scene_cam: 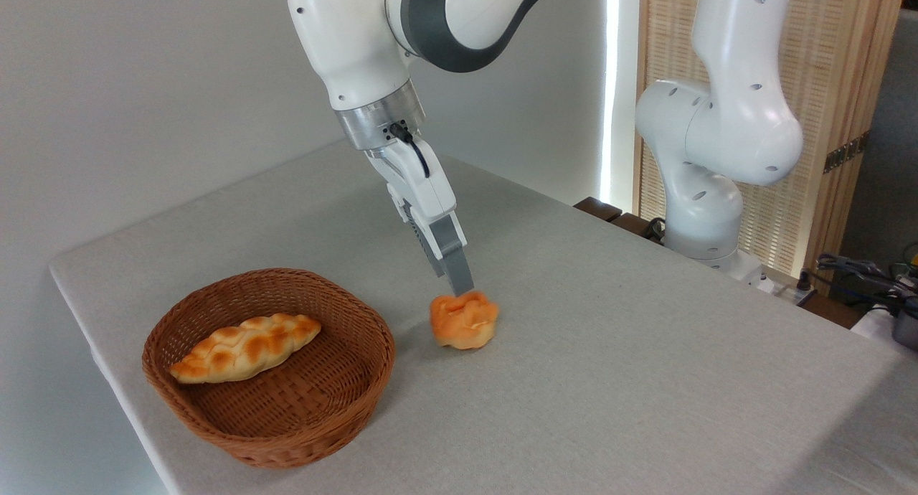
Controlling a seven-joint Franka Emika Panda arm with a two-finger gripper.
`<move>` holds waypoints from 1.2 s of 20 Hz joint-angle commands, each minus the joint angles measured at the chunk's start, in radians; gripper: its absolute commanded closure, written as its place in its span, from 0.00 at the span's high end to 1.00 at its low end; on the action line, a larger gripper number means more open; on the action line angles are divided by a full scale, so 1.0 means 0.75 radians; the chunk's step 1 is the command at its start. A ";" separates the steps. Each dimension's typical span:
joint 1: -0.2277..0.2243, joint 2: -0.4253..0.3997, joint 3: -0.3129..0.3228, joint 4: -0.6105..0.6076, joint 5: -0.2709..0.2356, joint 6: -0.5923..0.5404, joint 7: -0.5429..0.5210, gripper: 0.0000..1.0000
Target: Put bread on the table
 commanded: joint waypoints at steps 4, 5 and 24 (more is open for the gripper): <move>-0.002 -0.013 0.016 0.067 0.021 0.013 -0.004 1.00; 0.000 -0.013 0.014 0.112 0.021 0.011 -0.024 1.00; 0.143 0.186 0.060 0.669 -0.191 -0.161 -0.241 1.00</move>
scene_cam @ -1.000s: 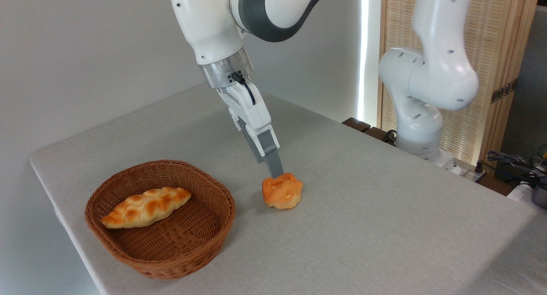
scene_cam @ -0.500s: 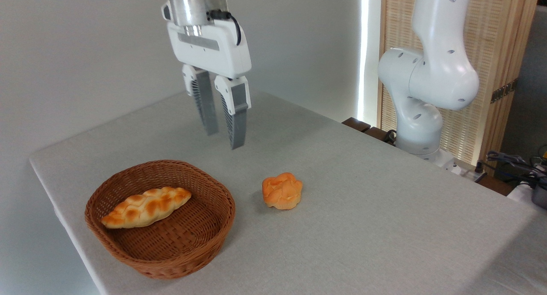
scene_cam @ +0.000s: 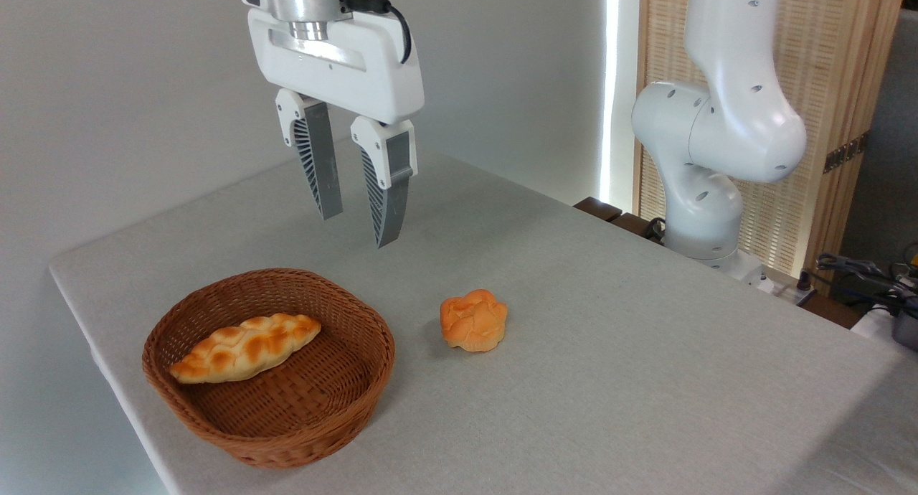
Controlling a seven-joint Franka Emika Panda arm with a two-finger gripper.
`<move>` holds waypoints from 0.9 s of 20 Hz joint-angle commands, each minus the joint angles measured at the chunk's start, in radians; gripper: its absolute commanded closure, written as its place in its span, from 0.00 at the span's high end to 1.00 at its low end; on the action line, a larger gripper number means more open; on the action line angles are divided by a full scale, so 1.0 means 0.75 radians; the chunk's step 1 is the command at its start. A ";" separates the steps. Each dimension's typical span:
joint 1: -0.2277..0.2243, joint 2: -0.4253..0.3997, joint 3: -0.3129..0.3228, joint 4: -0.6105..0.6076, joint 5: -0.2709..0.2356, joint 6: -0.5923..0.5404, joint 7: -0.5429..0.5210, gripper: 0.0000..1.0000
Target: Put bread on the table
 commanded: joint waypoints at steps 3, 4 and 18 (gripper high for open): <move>-0.010 0.031 0.029 0.057 -0.020 -0.073 0.057 1.00; -0.014 0.031 0.031 0.057 -0.017 -0.089 0.057 1.00; -0.033 0.035 0.061 0.057 -0.003 -0.136 0.098 1.00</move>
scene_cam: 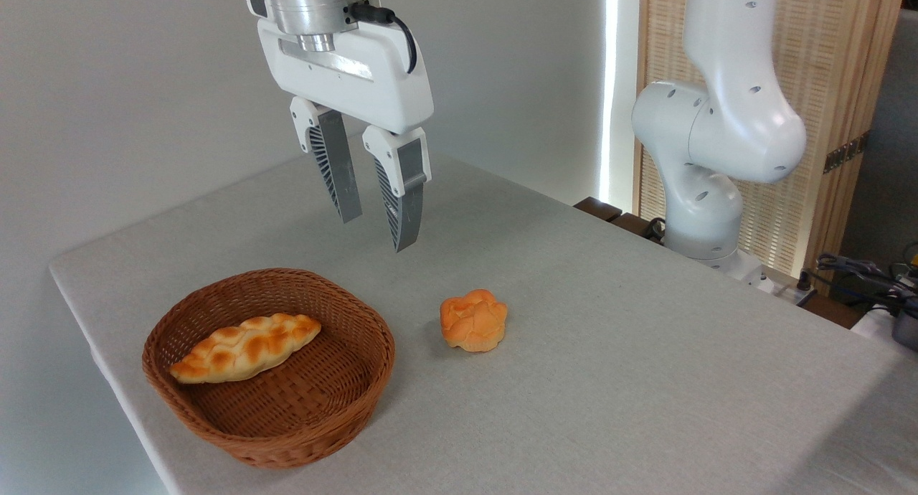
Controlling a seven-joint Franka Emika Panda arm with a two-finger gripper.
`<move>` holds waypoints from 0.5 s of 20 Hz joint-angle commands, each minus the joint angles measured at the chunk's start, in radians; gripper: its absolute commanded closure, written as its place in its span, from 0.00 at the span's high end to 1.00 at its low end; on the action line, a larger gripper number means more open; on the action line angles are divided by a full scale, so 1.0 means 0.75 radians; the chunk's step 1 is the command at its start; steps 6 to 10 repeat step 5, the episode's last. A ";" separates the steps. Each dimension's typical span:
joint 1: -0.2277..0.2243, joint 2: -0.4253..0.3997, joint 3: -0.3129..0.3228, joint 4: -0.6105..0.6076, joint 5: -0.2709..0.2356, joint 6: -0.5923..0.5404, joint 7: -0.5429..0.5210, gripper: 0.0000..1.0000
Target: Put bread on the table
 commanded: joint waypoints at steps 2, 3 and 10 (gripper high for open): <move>-0.021 0.017 0.027 0.034 -0.001 -0.041 0.039 1.00; -0.021 0.017 0.025 0.034 -0.001 -0.041 0.049 1.00; -0.021 0.017 0.025 0.034 -0.001 -0.041 0.045 1.00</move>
